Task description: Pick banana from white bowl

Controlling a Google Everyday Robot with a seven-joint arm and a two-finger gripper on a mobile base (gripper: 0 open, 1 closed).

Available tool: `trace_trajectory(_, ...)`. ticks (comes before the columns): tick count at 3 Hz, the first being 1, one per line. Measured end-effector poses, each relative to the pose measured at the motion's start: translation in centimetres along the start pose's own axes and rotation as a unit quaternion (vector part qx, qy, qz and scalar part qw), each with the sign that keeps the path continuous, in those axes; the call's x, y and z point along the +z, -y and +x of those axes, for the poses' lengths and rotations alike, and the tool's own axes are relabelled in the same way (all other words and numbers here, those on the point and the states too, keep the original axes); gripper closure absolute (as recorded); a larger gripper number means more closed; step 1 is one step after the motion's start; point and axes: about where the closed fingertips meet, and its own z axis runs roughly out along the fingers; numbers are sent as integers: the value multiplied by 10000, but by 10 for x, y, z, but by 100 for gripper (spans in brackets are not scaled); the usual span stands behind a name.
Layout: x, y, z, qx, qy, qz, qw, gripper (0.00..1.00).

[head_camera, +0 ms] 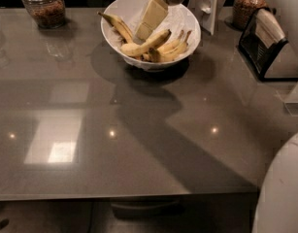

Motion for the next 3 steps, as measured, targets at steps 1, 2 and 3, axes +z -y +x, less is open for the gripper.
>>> trace_trajectory(1,23,10,-8,229,139,231,9994,0)
trace_trajectory(2,42,15,-11,422,140,295,9986,19)
trace_trajectory(3,57,15,-8,571,88,259,9980,42)
